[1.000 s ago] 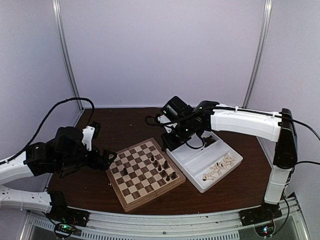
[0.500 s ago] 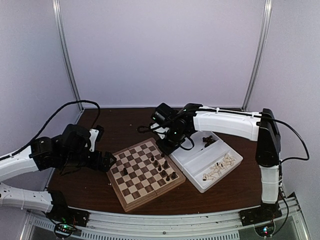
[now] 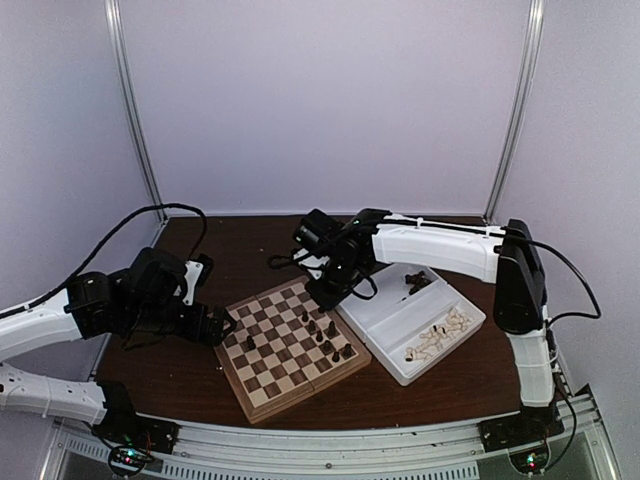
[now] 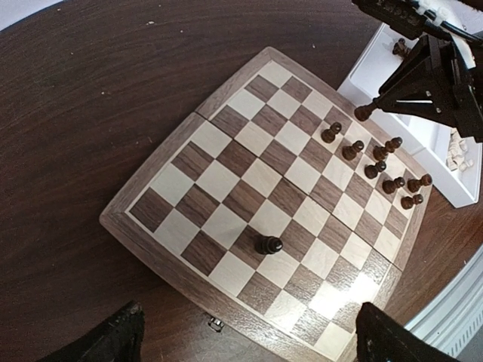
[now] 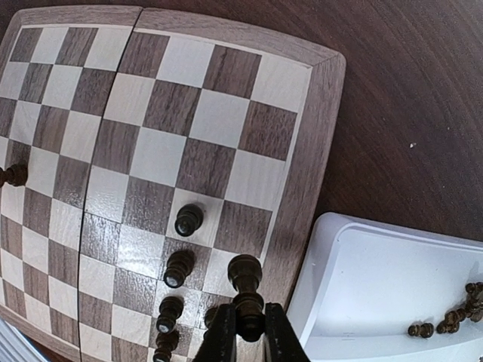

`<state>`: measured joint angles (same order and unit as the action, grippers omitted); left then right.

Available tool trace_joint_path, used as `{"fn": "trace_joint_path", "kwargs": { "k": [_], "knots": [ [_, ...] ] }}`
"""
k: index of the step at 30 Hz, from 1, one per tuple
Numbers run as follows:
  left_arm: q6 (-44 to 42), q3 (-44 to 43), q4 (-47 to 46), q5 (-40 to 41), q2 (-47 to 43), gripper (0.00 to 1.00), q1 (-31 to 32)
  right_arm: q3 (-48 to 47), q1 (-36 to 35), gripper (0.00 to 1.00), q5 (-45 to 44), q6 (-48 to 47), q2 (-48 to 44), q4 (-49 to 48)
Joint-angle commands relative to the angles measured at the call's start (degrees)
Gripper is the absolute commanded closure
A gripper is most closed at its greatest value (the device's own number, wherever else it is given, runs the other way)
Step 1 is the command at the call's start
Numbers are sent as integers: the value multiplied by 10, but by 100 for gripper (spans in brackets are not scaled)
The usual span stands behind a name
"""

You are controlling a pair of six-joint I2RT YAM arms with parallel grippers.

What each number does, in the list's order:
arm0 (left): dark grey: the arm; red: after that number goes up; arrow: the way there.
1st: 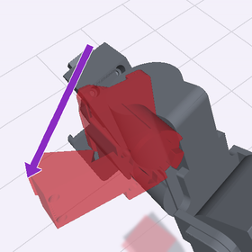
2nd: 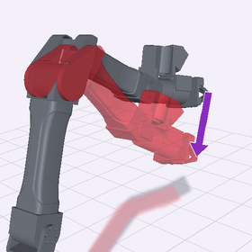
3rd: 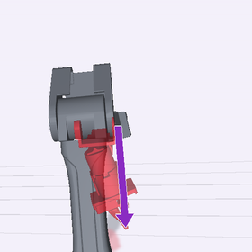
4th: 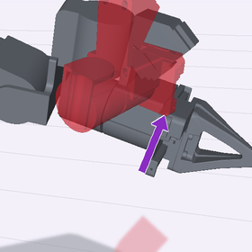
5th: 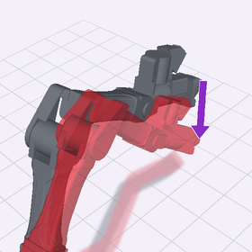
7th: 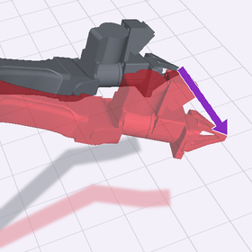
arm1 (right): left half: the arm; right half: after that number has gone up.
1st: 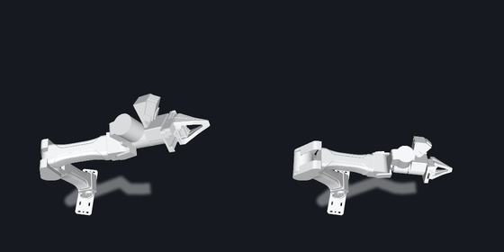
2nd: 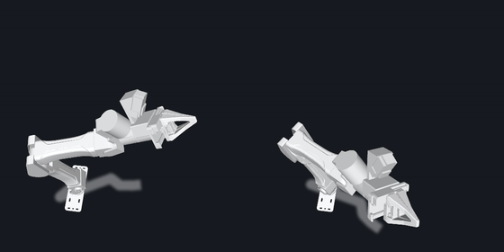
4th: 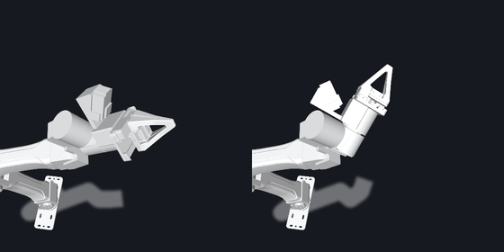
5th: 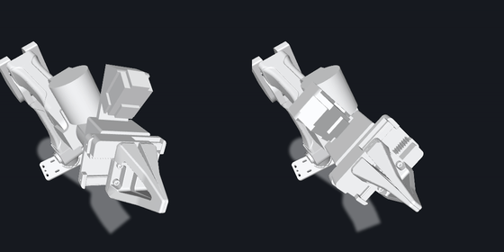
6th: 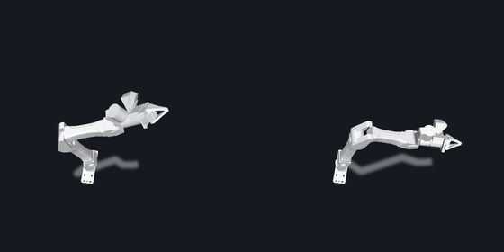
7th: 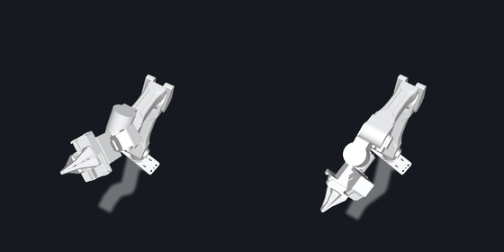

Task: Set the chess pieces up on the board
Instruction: Place the chess piece on the chessboard.

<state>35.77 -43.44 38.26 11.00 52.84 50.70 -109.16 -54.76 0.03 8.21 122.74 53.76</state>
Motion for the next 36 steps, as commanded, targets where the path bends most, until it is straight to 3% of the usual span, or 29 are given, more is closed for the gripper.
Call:
{"fn": "trace_joint_path", "kwargs": {
  "k": [1,36],
  "knots": [
    [-9,-13,4,-10,1,2,-5,-28,3,96,-28,-15,17,4],
    [-11,-13,6,-38,19,2,-11,-57,2,94,-25,-29,67,-10]
  ]
}}
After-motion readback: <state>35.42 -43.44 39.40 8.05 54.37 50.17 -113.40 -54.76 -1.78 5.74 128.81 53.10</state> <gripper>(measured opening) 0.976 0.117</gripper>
